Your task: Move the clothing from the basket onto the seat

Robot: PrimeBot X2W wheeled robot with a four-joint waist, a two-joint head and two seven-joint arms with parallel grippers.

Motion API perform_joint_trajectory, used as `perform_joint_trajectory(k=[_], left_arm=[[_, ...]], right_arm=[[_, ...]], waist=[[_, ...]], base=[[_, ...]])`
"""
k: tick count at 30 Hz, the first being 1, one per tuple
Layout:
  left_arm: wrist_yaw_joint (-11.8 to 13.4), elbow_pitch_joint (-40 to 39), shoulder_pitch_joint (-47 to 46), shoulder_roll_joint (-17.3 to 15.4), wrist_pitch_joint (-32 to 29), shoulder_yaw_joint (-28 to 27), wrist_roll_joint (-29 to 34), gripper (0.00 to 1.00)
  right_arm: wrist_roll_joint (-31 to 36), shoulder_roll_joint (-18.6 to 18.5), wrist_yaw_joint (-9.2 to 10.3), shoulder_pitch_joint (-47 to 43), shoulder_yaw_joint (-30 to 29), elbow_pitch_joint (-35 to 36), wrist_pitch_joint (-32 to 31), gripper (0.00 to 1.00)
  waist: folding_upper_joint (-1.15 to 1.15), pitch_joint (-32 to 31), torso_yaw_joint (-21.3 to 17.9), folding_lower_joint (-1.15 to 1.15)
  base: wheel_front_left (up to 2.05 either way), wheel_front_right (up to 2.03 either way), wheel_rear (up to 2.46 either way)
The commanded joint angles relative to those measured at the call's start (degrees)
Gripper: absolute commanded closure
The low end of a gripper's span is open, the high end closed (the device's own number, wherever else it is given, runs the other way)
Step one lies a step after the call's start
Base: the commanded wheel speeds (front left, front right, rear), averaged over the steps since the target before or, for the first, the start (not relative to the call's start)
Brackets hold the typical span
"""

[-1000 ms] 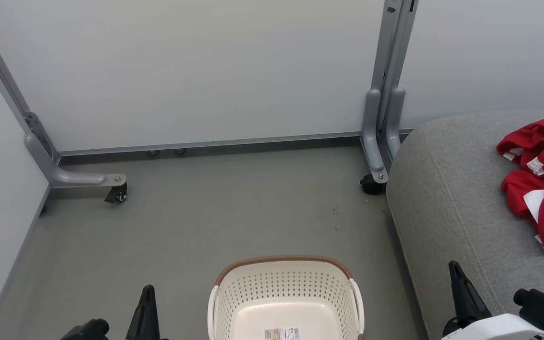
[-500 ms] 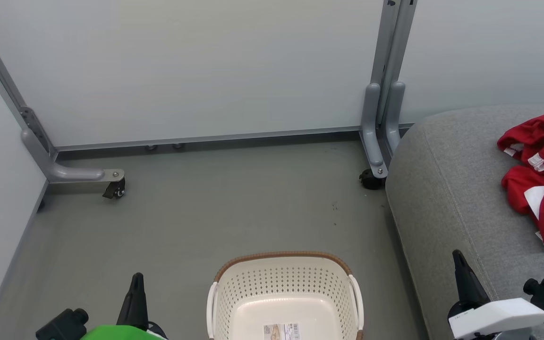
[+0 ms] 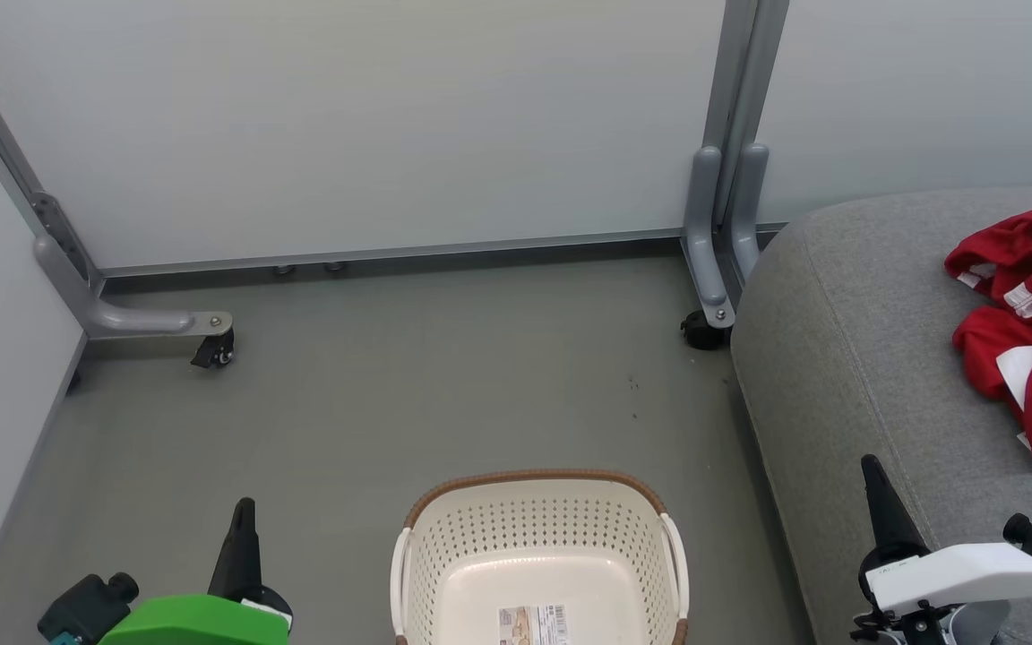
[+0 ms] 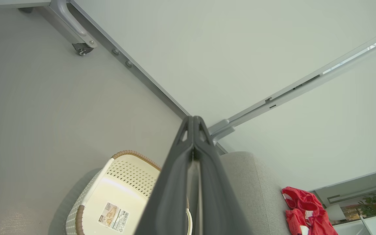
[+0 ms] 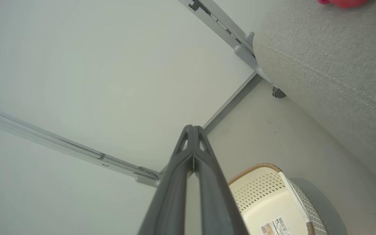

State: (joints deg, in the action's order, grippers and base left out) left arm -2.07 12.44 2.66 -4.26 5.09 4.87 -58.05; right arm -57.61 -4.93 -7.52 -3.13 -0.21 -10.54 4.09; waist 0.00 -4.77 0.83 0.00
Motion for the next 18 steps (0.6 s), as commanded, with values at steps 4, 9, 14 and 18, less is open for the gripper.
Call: perform_joint_trajectory(k=[4,9,14,18], left_arm=[[-0.76,-0.36,-2.28,-0.39,-0.86,-1.05,-3.78,1.0],[-1.23,-0.2,-2.88,-0.42,-1.62,-1.81,-6.74,1.0],[-1.66,-0.07,-3.56,-0.45,-2.46,-2.52,-9.74,1.0],[-2.01,0.06,-3.99,-0.45,-3.05,-3.04,-11.94,1.0]], right_arm=[[-3.63,-0.11,0.01,2.04,-0.65,0.1,-0.86,1.0],[-6.54,0.01,0.01,2.68,-1.06,-0.23,-1.64,1.0],[-9.45,0.12,0.01,3.39,-1.5,-0.53,-2.52,1.0],[-11.61,0.2,0.01,3.98,-1.83,-0.77,-3.09,1.0]], waist=[[0.0,0.3,-0.05,0.0],[0.0,0.62,-0.11,0.0],[0.0,0.96,-0.16,0.0],[0.0,1.22,-0.2,0.0]], base=[[0.0,0.0,0.0],[0.0,0.0,0.0],[0.0,0.0,0.0],[0.0,0.0,0.0]])
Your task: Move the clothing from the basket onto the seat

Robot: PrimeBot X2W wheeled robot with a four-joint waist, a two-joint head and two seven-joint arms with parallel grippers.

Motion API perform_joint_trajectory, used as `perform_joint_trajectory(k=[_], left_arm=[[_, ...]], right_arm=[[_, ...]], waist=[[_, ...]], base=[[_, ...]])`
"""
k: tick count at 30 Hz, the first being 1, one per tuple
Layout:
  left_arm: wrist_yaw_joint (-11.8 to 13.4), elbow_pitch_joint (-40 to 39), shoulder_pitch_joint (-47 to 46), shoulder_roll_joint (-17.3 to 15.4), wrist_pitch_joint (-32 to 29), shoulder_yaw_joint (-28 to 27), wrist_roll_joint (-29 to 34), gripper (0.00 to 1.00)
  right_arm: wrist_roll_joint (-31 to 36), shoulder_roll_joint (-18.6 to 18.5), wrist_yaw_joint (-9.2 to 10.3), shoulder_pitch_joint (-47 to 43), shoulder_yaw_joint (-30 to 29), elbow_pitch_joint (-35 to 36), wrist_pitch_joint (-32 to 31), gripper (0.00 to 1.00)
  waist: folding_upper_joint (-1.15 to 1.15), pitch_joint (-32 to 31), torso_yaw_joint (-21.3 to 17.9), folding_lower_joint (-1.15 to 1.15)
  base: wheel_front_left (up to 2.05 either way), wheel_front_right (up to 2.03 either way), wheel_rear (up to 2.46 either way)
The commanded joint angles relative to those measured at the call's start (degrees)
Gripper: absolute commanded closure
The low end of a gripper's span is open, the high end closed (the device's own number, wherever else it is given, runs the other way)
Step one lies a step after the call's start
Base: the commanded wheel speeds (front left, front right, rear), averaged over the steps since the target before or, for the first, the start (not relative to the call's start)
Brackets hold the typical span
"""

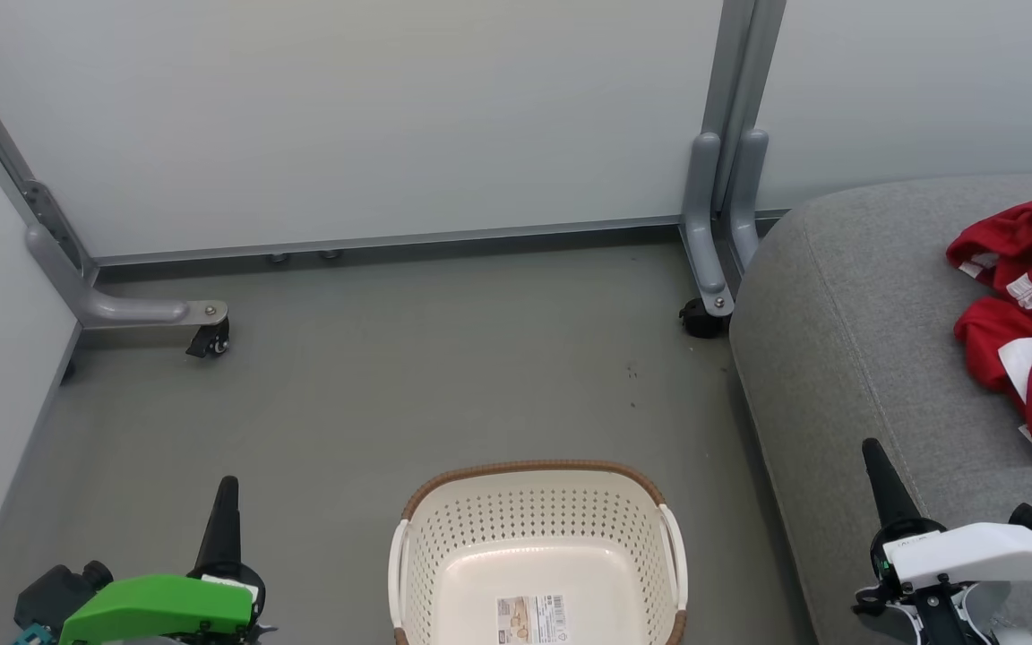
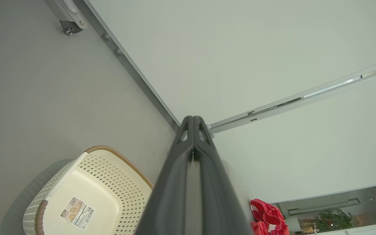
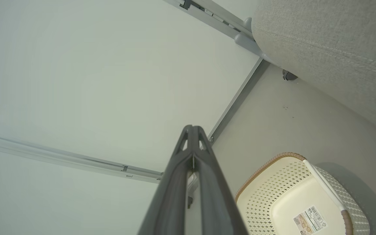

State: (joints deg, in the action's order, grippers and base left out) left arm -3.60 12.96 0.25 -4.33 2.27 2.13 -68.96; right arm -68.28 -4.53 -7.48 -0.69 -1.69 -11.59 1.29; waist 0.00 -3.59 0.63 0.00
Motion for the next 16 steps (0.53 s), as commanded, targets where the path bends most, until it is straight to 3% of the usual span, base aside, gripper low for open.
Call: perform_joint_trajectory(k=[1,16], left_arm=[[-0.58,-0.43,-1.71,-0.37,-0.35,-0.42,-1.51,1.0],[-1.65,0.03,-3.31,-0.32,-2.54,-2.43,-9.14,1.0]], right_arm=[[-1.42,-0.18,-0.04,1.66,-0.42,0.23,-0.42,1.0],[-8.92,0.2,-0.03,3.39,-1.55,-0.62,-2.59,1.0]], waist=[[0.0,0.09,-0.02,0.0],[0.0,1.08,-0.18,0.0]], base=[[0.0,0.0,0.0],[0.0,0.0,0.0]])
